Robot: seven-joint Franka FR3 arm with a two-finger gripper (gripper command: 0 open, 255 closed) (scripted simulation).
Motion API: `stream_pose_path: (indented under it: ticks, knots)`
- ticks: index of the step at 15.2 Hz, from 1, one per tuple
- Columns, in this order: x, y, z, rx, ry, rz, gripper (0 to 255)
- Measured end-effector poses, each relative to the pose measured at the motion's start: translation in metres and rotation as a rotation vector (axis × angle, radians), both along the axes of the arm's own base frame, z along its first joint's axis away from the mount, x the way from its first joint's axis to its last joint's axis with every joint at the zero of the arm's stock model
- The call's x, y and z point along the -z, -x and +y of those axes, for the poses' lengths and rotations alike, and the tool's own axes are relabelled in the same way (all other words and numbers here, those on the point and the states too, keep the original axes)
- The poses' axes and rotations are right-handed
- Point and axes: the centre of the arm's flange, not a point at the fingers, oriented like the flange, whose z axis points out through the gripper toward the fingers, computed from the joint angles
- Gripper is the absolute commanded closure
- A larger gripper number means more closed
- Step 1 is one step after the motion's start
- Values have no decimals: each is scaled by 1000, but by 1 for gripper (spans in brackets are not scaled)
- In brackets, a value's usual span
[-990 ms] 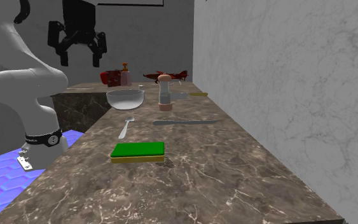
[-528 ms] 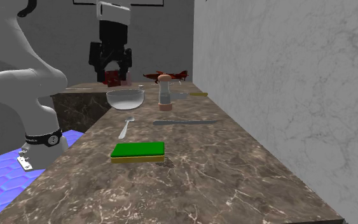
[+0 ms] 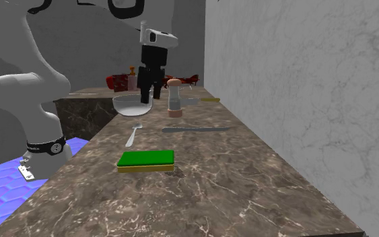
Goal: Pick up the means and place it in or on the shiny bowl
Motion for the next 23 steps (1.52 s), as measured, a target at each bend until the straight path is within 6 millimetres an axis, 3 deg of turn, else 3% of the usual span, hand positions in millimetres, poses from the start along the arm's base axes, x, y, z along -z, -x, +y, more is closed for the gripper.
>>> stream_pose_path:
  ticks: [4, 13, 16, 23]
  knots:
    - [22, -29, 41, -81, -4, 6, 0]
    - [80, -62, 138, -259, -11, 23, 0]
    - [96, -64, 147, -274, -12, 24, 0]
    - [124, -62, 144, -276, -12, 24, 0]
